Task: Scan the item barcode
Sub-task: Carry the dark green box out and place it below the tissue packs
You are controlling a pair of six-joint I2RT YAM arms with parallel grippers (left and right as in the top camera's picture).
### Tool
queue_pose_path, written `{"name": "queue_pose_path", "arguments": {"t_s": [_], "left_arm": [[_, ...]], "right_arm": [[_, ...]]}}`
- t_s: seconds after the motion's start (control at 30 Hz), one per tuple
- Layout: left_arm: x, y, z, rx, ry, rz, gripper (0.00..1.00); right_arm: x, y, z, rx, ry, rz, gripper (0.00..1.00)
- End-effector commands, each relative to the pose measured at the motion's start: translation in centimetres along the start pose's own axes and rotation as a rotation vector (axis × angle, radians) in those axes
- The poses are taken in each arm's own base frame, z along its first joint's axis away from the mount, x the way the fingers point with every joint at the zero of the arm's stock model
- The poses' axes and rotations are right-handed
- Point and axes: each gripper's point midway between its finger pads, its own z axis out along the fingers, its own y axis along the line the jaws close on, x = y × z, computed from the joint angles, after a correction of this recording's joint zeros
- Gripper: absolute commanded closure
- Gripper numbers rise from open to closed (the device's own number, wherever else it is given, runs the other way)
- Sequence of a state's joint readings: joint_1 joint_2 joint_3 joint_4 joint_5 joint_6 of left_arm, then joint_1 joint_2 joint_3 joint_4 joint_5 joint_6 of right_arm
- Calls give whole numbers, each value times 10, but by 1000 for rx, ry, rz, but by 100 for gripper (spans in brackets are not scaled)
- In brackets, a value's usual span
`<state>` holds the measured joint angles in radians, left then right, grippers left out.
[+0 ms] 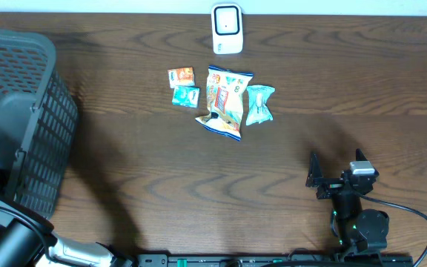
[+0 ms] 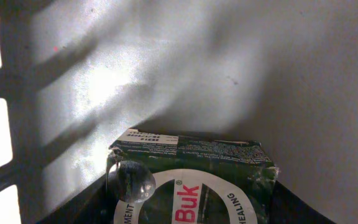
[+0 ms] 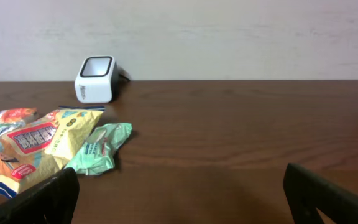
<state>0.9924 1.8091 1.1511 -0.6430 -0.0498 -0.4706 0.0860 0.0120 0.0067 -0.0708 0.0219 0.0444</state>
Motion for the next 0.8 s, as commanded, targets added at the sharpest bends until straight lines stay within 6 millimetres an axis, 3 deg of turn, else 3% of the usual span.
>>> {"name": "queue_pose_path", "arguments": {"t_s": [0.0,0.17,0.37,0.6,0.77], "left_arm": [[5,-15,-9,94,29,-2,41],[-6,-18,-38,143,-45,-16,41],[-27,-26,-107,271,-222,-31,41],[-33,-65,-231,697,-423,-81,41],[-12,-100,-317,1007,-511,-25,41]], "right_arm": [[0,-2,0,10,-2,11,1],[0,-2,0,10,-2,11,1],[0,-2,0,10,-2,11,1],[0,-2,0,10,-2,11,1],[0,-2,0,10,-2,11,1]]}}
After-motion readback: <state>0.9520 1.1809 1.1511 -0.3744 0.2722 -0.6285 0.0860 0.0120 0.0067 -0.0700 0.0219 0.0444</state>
